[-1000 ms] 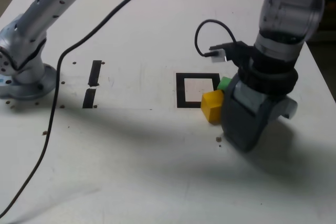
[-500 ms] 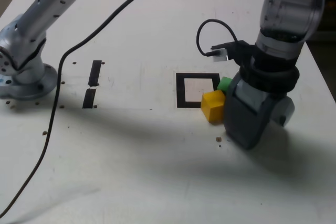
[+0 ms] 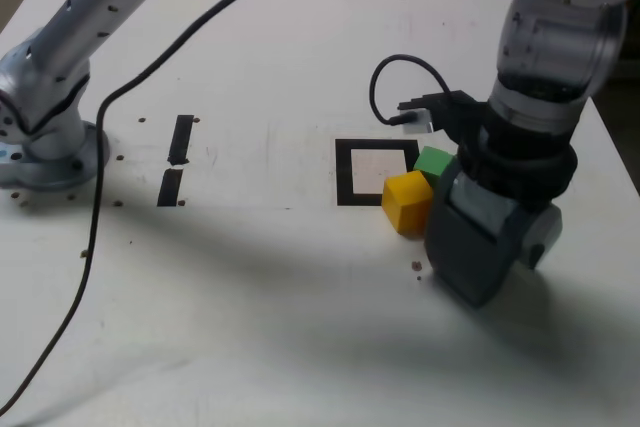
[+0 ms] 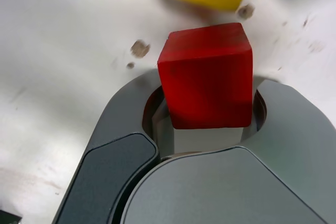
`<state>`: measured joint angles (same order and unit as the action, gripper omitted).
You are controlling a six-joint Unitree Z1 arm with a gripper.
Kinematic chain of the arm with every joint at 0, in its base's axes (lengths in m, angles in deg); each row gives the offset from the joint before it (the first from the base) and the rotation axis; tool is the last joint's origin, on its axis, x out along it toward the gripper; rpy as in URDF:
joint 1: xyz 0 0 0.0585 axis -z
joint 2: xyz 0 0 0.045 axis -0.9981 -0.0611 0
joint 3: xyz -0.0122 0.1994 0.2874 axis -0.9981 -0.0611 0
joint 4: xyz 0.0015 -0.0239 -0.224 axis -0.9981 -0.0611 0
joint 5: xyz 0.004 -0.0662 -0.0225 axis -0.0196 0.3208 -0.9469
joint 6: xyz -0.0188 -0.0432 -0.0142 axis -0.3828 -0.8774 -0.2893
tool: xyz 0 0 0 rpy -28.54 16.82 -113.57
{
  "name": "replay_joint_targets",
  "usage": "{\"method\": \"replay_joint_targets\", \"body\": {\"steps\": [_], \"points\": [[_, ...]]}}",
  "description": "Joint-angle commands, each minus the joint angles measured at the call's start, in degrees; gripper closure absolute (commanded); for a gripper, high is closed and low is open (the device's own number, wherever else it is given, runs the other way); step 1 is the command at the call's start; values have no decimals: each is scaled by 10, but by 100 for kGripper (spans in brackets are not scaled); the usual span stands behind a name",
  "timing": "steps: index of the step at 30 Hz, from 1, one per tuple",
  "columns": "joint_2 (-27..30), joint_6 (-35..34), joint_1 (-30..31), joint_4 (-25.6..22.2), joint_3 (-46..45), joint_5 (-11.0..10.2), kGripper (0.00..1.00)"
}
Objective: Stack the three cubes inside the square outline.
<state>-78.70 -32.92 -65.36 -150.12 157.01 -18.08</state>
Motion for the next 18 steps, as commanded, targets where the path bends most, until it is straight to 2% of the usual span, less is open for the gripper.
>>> {"method": "replay_joint_targets", "body": {"steps": [1, 5, 8, 13, 18], "points": [[11, -7, 7, -3, 9, 0, 76], [18, -23, 21, -14, 23, -3, 76], [28, -35, 32, -35, 34, -13, 76], [61, -38, 46, -77, 38, -44, 76], [118, 0, 48, -106, 2, -79, 76]]}}
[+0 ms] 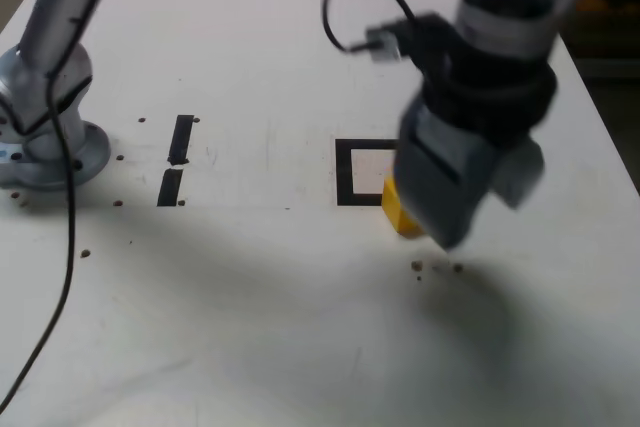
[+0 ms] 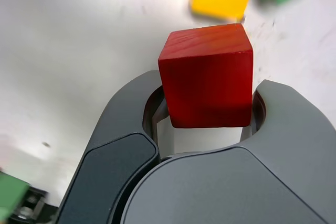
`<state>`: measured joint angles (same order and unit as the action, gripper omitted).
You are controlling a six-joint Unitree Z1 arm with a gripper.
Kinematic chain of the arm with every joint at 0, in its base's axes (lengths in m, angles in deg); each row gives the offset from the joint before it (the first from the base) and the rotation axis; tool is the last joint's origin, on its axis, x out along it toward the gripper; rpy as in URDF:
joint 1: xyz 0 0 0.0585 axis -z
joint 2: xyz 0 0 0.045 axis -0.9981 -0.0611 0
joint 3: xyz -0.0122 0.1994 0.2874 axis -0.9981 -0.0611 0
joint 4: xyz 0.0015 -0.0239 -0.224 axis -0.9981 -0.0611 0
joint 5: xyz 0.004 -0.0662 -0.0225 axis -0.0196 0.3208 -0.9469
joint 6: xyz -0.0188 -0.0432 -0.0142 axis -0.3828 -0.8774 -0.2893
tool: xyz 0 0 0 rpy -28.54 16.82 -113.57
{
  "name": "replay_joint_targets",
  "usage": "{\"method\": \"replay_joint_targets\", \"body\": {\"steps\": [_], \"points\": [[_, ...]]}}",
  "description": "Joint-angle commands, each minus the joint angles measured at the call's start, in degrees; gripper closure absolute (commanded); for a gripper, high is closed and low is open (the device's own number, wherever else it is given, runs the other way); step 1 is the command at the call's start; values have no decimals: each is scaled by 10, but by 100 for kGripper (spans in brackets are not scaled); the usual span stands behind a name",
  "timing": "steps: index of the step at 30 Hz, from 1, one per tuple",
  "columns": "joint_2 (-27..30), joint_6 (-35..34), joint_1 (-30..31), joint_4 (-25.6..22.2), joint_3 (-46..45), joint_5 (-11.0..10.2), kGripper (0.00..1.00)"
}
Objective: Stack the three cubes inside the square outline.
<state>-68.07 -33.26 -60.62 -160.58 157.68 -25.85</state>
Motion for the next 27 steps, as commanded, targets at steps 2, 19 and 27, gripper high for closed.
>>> {"method": "replay_joint_targets", "body": {"steps": [2, 19, 27], "points": [[40, 24, -2, -6, -36, -11, 76], [172, 263, -86, 25, -323, -38, 76], [137, 315, -120, 97, -378, -28, 76]]}}
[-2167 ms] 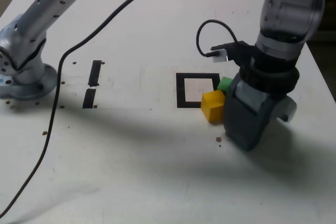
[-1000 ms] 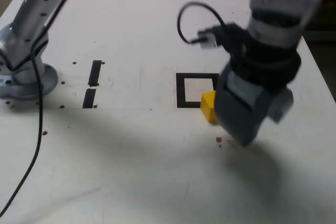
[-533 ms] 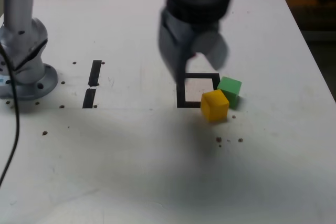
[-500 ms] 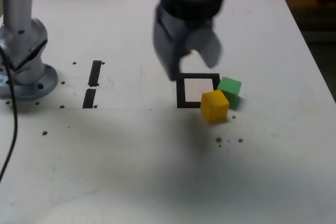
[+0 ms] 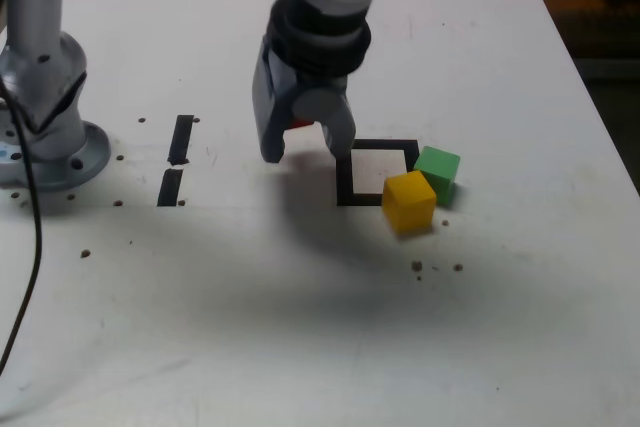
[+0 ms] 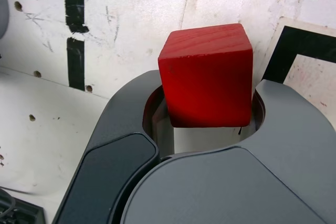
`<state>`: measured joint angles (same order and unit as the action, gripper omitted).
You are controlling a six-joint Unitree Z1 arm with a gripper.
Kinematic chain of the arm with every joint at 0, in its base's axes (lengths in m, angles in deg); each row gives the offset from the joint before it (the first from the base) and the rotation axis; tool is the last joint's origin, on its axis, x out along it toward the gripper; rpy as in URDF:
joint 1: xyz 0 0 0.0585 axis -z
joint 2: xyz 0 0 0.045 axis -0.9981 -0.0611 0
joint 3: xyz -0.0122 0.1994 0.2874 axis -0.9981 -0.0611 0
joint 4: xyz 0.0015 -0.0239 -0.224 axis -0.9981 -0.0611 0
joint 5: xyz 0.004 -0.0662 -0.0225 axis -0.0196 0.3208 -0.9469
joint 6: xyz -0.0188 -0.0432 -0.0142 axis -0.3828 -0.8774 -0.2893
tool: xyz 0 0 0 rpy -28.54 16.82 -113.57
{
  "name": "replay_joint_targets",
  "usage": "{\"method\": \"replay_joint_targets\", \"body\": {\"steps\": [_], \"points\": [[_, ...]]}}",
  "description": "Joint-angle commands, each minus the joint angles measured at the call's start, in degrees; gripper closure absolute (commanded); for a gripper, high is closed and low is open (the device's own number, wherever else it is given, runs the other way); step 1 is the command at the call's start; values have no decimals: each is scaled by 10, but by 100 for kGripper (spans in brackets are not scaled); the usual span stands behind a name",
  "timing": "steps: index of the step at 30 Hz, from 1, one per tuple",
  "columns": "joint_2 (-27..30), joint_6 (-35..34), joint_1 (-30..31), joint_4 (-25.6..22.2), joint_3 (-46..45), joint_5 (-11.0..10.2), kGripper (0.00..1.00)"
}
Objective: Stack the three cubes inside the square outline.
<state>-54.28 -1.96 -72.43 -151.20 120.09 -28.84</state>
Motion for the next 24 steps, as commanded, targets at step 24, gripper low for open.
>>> {"method": "replay_joint_targets", "body": {"steps": [24], "points": [[-65, 28, 4, 51, 43, 46, 76]]}}
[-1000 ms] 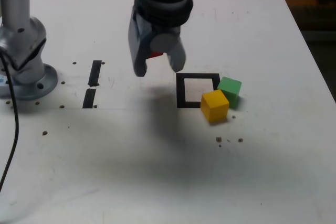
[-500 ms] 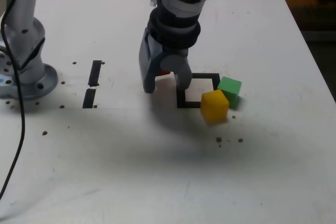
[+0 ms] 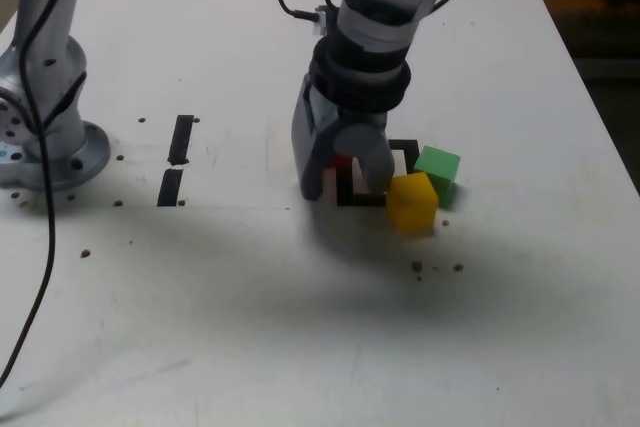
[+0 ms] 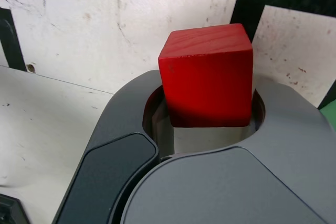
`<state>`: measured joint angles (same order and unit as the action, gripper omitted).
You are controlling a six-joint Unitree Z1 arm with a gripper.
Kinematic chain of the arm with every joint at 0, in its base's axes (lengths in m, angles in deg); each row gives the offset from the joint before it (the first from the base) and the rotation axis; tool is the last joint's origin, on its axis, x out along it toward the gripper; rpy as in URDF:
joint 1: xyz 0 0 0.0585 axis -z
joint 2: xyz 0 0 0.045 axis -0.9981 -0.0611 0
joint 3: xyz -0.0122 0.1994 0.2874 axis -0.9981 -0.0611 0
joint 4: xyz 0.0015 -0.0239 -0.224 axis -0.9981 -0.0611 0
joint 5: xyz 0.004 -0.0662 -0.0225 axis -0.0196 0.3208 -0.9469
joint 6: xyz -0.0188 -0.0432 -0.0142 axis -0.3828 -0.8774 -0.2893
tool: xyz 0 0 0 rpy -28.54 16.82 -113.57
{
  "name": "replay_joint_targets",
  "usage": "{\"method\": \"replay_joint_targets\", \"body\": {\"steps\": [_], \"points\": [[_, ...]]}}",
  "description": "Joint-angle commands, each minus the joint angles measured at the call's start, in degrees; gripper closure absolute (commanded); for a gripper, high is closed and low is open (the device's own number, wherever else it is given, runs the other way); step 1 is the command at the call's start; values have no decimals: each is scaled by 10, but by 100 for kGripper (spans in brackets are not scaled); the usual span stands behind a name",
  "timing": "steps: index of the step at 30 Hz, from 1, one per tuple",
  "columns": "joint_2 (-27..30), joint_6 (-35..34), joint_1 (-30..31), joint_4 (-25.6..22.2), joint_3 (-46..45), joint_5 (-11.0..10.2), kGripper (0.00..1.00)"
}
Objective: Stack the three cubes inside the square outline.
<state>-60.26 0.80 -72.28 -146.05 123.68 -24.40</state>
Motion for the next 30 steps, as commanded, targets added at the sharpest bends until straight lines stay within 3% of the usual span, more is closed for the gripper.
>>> {"method": "replay_joint_targets", "body": {"steps": [1, 30], "points": [[-8, 1, 3, 0, 11, 2, 76], [-24, 32, 9, 38, 37, -4, 75]]}}
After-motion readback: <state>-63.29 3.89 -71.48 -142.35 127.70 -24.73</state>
